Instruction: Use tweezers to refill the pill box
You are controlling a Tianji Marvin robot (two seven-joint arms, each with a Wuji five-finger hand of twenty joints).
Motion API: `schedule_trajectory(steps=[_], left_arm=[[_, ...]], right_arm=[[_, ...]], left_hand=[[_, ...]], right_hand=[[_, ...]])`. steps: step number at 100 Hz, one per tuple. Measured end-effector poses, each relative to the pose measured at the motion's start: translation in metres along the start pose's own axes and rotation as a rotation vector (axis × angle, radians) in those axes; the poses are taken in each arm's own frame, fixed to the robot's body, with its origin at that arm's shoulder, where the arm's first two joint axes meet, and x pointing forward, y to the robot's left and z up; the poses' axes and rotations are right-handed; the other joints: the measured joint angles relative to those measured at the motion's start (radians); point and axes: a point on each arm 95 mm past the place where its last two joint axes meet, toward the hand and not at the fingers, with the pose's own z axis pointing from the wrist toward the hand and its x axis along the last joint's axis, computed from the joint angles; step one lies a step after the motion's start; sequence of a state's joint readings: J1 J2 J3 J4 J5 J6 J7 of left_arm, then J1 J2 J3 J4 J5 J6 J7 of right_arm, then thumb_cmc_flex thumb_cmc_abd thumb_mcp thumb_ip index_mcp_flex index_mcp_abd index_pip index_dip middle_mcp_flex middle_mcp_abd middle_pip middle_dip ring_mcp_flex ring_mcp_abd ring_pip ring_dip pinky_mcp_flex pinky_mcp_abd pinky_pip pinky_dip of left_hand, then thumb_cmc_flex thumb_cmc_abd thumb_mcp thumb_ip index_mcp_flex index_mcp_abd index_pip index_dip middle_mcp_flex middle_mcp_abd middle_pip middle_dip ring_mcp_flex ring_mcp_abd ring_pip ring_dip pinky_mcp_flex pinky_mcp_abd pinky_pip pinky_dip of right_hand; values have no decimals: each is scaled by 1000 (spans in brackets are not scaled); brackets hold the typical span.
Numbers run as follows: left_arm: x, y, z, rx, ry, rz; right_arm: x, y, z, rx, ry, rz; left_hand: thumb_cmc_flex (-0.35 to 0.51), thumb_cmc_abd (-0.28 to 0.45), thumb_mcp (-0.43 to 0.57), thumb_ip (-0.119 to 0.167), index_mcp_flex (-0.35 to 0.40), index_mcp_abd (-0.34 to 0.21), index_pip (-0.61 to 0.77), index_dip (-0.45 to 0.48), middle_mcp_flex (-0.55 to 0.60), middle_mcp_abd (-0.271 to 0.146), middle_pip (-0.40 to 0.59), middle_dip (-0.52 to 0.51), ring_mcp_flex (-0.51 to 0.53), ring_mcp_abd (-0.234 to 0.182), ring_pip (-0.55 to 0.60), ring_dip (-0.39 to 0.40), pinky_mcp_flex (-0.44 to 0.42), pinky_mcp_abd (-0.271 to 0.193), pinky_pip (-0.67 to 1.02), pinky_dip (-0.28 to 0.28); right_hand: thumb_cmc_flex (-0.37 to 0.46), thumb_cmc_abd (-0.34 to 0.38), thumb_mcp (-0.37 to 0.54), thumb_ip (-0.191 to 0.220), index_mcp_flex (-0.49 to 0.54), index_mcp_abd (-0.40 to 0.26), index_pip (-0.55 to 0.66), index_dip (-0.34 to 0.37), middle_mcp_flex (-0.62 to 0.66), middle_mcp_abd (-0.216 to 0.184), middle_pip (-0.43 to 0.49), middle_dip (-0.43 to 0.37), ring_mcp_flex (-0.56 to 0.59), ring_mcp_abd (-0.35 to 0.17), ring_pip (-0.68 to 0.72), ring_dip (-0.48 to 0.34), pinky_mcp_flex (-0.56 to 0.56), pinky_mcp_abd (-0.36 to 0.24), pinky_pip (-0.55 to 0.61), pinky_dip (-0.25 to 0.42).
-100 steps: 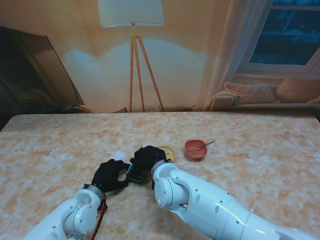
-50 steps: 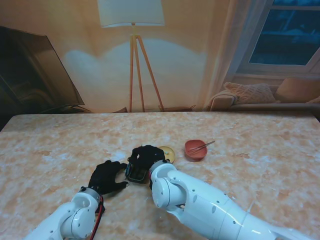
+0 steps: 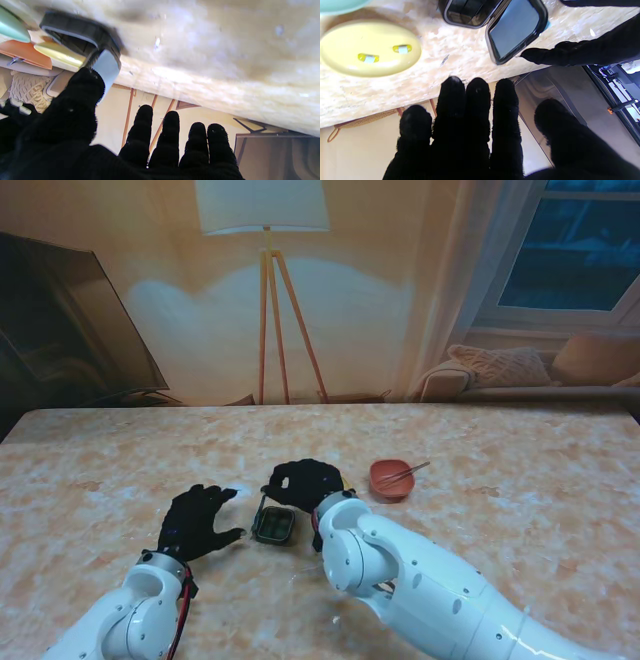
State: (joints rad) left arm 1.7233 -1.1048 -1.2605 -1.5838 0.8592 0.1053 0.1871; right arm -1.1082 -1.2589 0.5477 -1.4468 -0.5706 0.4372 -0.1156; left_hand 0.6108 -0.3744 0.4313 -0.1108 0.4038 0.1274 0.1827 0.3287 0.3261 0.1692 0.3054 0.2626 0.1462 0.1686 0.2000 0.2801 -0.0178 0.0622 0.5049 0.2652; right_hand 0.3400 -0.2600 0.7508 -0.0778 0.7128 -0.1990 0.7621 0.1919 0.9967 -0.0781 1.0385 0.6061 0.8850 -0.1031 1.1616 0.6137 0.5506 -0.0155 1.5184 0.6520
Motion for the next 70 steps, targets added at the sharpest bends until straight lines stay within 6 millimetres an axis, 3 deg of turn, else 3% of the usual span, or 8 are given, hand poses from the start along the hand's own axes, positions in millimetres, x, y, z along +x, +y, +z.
schedule_trajectory(steps=[10, 37, 56, 70], left_arm=[[-1, -15, -4, 22, 0, 1], [-1, -44, -13, 69, 63, -52], [2, -55, -13, 62, 90, -51], [5, -57, -11, 50, 103, -37]], right_arm=[[-10, 11, -6, -20, 14, -30], [-58, 47, -21, -107, 40, -93], [-101, 69, -33, -145, 26, -150], [-131, 82, -42, -145, 3, -236]], left_hand=[[0, 0, -10, 7, 11, 14, -13, -10, 0, 0, -10, 0, -13, -1, -14, 0, -1, 0, -24, 0], [-24, -1, -27, 7, 11, 28, -39, -23, -13, -1, -47, -22, -40, -16, -38, -19, -1, -5, -109, -47], [-49, -1, -27, 7, 11, 32, -55, -34, -35, -3, -62, -33, -49, -29, -50, -22, -1, -15, -138, -60], [-61, -1, -27, 7, 11, 32, -59, -35, -36, -14, -73, -40, -49, -39, -52, -25, -1, -15, -157, -64]], right_hand=[[-14, 0, -34, 0, -20, 11, -68, 109, -53, 15, -157, -103, -57, 12, -197, -82, -77, 52, -129, -68], [-92, -73, -3, 0, -156, 25, -168, 141, -228, 21, -483, -253, -226, 9, -662, -265, -235, 90, -374, -225], [-146, -141, 50, 0, -234, 26, -215, 139, -339, 8, -584, -304, -326, -3, -810, -331, -299, 90, -491, -312], [-184, -179, 73, 0, -259, 27, -209, 140, -366, 7, -588, -328, -348, -5, -838, -343, -310, 90, -530, -339]])
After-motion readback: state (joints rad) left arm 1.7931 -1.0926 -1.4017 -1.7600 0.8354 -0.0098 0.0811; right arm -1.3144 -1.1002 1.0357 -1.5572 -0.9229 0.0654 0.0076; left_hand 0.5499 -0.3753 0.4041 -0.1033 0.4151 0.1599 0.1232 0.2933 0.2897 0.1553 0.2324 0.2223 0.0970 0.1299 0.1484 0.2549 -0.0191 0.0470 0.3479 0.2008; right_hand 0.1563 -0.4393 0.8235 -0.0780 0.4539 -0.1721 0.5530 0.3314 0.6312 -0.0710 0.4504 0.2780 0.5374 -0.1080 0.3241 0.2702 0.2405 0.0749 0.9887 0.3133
